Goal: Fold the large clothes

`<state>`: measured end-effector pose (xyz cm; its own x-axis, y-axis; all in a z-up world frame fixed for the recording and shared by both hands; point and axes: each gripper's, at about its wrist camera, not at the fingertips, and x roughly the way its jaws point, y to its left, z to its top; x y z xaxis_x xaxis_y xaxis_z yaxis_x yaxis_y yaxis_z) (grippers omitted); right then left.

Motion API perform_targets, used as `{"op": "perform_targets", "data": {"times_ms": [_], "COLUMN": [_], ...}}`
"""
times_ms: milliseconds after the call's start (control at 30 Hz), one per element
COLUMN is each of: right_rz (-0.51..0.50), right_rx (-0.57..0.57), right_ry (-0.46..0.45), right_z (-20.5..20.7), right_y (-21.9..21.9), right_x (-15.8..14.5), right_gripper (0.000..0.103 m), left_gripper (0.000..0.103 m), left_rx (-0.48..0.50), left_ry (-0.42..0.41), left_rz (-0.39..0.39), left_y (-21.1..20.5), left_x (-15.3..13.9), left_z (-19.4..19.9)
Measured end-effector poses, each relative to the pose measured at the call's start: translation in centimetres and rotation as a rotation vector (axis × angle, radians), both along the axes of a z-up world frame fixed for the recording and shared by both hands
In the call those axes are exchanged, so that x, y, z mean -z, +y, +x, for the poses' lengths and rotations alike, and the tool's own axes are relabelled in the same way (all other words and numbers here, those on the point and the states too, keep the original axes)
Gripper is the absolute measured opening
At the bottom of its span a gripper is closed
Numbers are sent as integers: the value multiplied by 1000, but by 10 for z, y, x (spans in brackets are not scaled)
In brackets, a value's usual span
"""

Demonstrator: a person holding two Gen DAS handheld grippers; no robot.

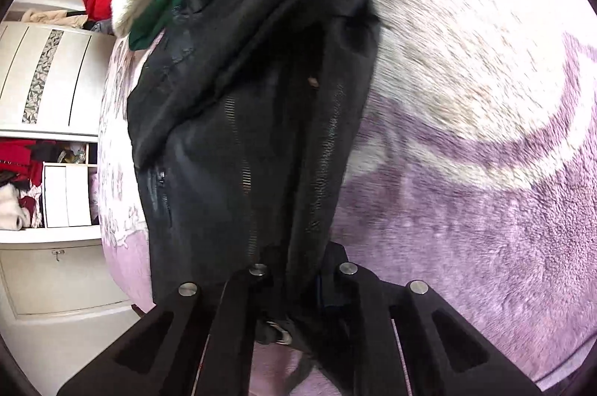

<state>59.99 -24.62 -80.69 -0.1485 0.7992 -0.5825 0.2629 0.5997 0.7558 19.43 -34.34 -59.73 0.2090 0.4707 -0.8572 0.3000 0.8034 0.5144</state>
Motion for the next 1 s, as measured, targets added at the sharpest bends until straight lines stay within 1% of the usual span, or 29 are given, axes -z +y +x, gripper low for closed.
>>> {"op": "perform_targets", "data": {"times_ms": [33,67,100,133,200,267,300,367,433,533,567,633,667,733,800,833,867,900,933,967,1000], "right_rz": [39,54,60,50,-5,-55,-73,-115,-162,-219,-246,-295,-327,-386,-468,-524,-564,-590,-618,-635,-641], "right_rx": [23,37,52,79,116,94,74,22,-29,-82,-107,-145,-173,-215,-258,-286,-298,-315,-332,-337,-348], "right_ry": [19,19,32,51,49,16,-4,-57,-105,-116,-119,-126,-130,-139,-131,-127,-109,-91,-75,-63,-55], "right_z": [0,0,-1,-2,-2,3,6,12,18,34,39,50,57,61,64,68,68,62,59,57,55], "right_y": [7,13,22,28,37,53,60,87,121,190,217,265,298,342,389,413,431,437,445,451,458], "right_x": [6,8,10,8,-8,-44,-54,-93,-129,-169,-177,-186,-188,-183,-163,-150,-136,-126,-114,-107,-102], "right_gripper": [82,64,30,27,22,21,20,19,19,19,19,19,19,19,19,19,20,22,24,28,34], "left_gripper": [6,6,6,6,6,6,6,6,6,6,6,7,7,9,13,14,14,15,15,15,18], "left_rx": [-6,-13,-16,-27,-28,-39,-34,-36,-47,-120,-143,-229,-256,-340,-415,-472,-495,-525,-568,-597,-618], "left_ry": [-1,-4,-3,-3,-9,-10,-13,-25,-52,-60,-59,-63,-65,-64,-35,-16,3,34,64,79,88], "left_rz": [-11,-31,-41,-63,-83,-130,-145,-194,-239,-337,-363,-430,-442,-471,-510,-572,-617,-681,-767,-837,-886], "left_y": [8,15,19,26,44,53,59,73,100,153,170,218,236,283,323,351,364,380,399,411,418], "left_x": [0,-5,-6,-10,-18,-29,-34,-49,-69,-93,-98,-105,-104,-91,-69,-50,-40,-25,-10,-3,0], "left_z": [6,7,7,7,11,12,13,14,14,20,23,31,34,41,44,44,44,43,41,37,34]}}
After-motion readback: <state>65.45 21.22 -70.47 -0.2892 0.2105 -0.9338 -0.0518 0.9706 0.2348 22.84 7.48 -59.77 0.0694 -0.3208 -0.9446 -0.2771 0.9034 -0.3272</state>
